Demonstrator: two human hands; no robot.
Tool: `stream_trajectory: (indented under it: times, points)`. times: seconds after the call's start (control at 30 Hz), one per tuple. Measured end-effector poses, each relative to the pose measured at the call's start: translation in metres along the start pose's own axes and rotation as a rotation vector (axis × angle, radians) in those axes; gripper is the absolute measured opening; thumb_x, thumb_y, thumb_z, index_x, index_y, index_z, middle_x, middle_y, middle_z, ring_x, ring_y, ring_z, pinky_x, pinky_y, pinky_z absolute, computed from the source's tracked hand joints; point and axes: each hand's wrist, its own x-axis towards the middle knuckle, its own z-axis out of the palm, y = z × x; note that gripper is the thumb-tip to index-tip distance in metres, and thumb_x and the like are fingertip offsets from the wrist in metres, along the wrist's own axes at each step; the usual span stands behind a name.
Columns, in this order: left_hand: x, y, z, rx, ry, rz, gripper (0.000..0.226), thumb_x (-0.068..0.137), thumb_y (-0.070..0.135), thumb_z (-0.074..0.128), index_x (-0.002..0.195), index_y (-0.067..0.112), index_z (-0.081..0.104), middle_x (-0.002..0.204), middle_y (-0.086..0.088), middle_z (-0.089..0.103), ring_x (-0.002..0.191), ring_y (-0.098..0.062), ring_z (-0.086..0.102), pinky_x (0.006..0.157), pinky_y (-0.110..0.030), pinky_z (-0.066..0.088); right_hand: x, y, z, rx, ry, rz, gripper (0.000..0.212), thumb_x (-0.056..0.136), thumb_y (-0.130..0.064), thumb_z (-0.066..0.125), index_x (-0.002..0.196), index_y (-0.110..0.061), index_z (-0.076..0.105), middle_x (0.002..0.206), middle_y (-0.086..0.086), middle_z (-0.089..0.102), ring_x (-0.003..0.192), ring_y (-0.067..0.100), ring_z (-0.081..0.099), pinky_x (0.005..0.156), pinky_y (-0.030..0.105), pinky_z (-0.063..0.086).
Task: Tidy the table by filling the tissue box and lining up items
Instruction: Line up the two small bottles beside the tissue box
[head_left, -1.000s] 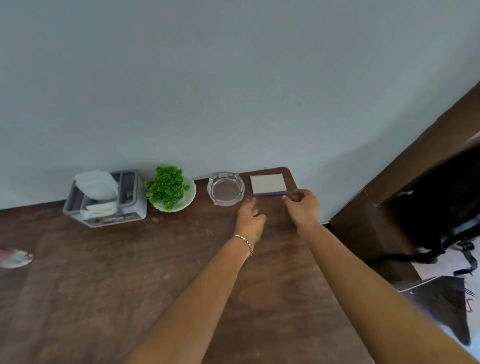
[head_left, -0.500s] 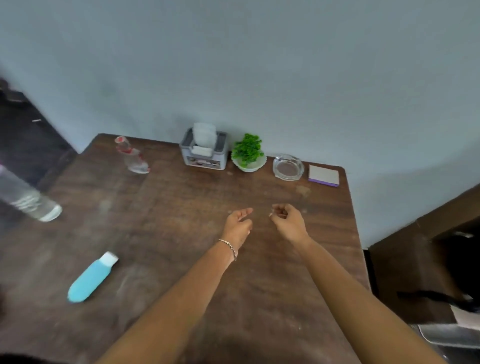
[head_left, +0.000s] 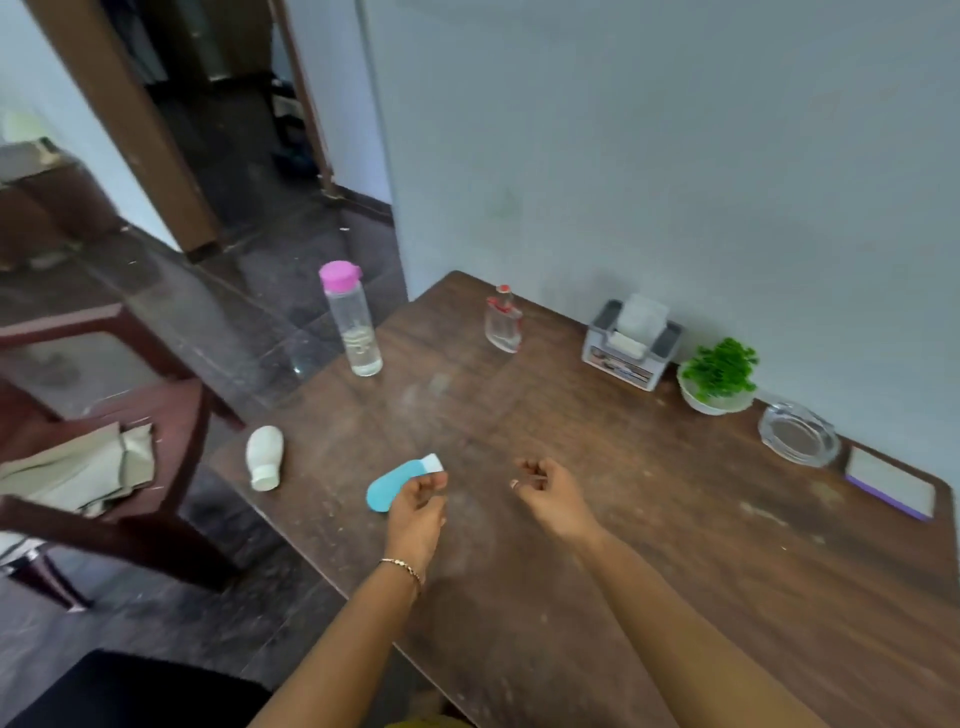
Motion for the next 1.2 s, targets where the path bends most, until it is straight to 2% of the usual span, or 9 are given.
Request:
stream_trajectory:
  times: [0.07, 0.17, 0.27, 0.3, 0.43, 0.57, 0.8, 0.97, 1.2]
  points:
    - [0.011, 0.005, -0.027, -0.009, 0.074, 0.003, 0.024, 0.086, -0.008, 0.05, 0.095, 0.013, 0.061, 0.098, -0.004, 0.061, 0.07, -0.006, 0.052, 0.059, -0.019, 0.043, 0.004, -0.013, 0.023, -0.067, -0.05, -0.061, 0.033, 0.085, -0.012, 0.066, 0.117, -0.009, 0.062, 0.101, 0.004, 0.062, 0.083, 0.012, 0.054, 0.076, 0.021, 0.043]
    - [0.032, 0.014, -0.063, -0.013, 0.132, 0.005, 0.025, 0.085, -0.01, 0.051, 0.101, 0.007, 0.06, 0.097, -0.004, 0.062, 0.075, -0.007, 0.056, 0.058, -0.017, 0.051, 0.014, -0.031, 0.055, -0.214, -0.105, -0.163, 0.041, 0.081, -0.015, 0.07, 0.121, -0.012, 0.061, 0.12, 0.006, 0.059, 0.105, 0.016, 0.058, 0.091, 0.02, 0.042]
    - [0.059, 0.022, -0.099, 0.065, 0.203, 0.037, 0.013, 0.086, 0.001, 0.056, 0.083, 0.013, 0.061, 0.092, -0.003, 0.066, 0.083, -0.018, 0.06, 0.088, -0.04, 0.053, 0.022, -0.045, 0.082, -0.373, -0.122, -0.241, 0.049, 0.075, -0.022, 0.075, 0.121, -0.016, 0.06, 0.12, 0.005, 0.057, 0.116, 0.02, 0.054, 0.091, 0.023, 0.036]
    - [0.068, 0.026, -0.112, 0.122, 0.232, 0.048, 0.009, 0.085, 0.009, 0.06, 0.079, 0.016, 0.062, 0.088, -0.003, 0.066, 0.082, -0.018, 0.059, 0.09, -0.044, 0.05, 0.024, -0.047, 0.091, -0.4, -0.136, -0.252, 0.052, 0.073, -0.024, 0.076, 0.122, -0.018, 0.059, 0.121, 0.004, 0.056, 0.117, 0.021, 0.052, 0.093, 0.025, 0.037]
    - [0.094, 0.05, -0.153, 0.312, 0.334, 0.078, 0.012, 0.081, 0.028, 0.064, 0.085, 0.016, 0.064, 0.08, 0.001, 0.064, 0.078, -0.019, 0.058, 0.076, -0.03, 0.045, 0.033, -0.055, 0.119, -0.57, -0.157, -0.292, 0.069, 0.07, -0.036, 0.076, 0.133, -0.03, 0.05, 0.14, -0.001, 0.045, 0.132, 0.02, 0.036, 0.111, 0.033, 0.027]
    - [0.117, 0.068, -0.181, 0.371, 0.373, 0.081, 0.008, 0.08, 0.021, 0.063, 0.087, 0.019, 0.065, 0.078, 0.006, 0.061, 0.073, -0.013, 0.057, 0.066, -0.025, 0.041, 0.038, -0.064, 0.134, -0.723, -0.178, -0.289, 0.074, 0.068, -0.043, 0.075, 0.135, -0.041, 0.044, 0.148, -0.006, 0.035, 0.14, 0.02, 0.023, 0.111, 0.041, 0.019]
    - [0.151, 0.059, -0.215, 0.562, 0.412, -0.008, 0.054, 0.07, 0.032, 0.076, 0.118, 0.017, 0.057, 0.124, -0.013, 0.054, 0.117, -0.032, 0.051, 0.097, -0.042, 0.043, 0.045, -0.057, 0.133, -0.774, -0.204, -0.243, 0.068, 0.066, -0.053, 0.075, 0.128, -0.039, 0.052, 0.143, -0.006, 0.039, 0.136, 0.02, 0.026, 0.109, 0.044, 0.022]
    - [0.16, 0.052, -0.217, 0.594, 0.227, -0.106, 0.081, 0.055, 0.039, 0.087, 0.122, 0.01, 0.05, 0.125, -0.013, 0.056, 0.109, -0.033, 0.059, 0.095, -0.045, 0.049, 0.04, -0.054, 0.124, -0.689, -0.096, -0.174, 0.095, 0.059, -0.065, 0.075, 0.14, -0.032, 0.036, 0.131, -0.001, 0.046, 0.12, 0.021, 0.044, 0.099, 0.041, 0.041]
    - [0.157, 0.049, -0.207, 0.595, 0.13, -0.111, 0.07, 0.062, 0.022, 0.085, 0.122, 0.007, 0.052, 0.117, -0.01, 0.059, 0.104, -0.028, 0.059, 0.087, -0.037, 0.05, 0.029, -0.052, 0.128, -0.703, 0.087, -0.009, 0.093, 0.057, -0.06, 0.08, 0.123, -0.013, 0.034, 0.121, 0.006, 0.042, 0.106, 0.027, 0.054, 0.079, 0.037, 0.052]
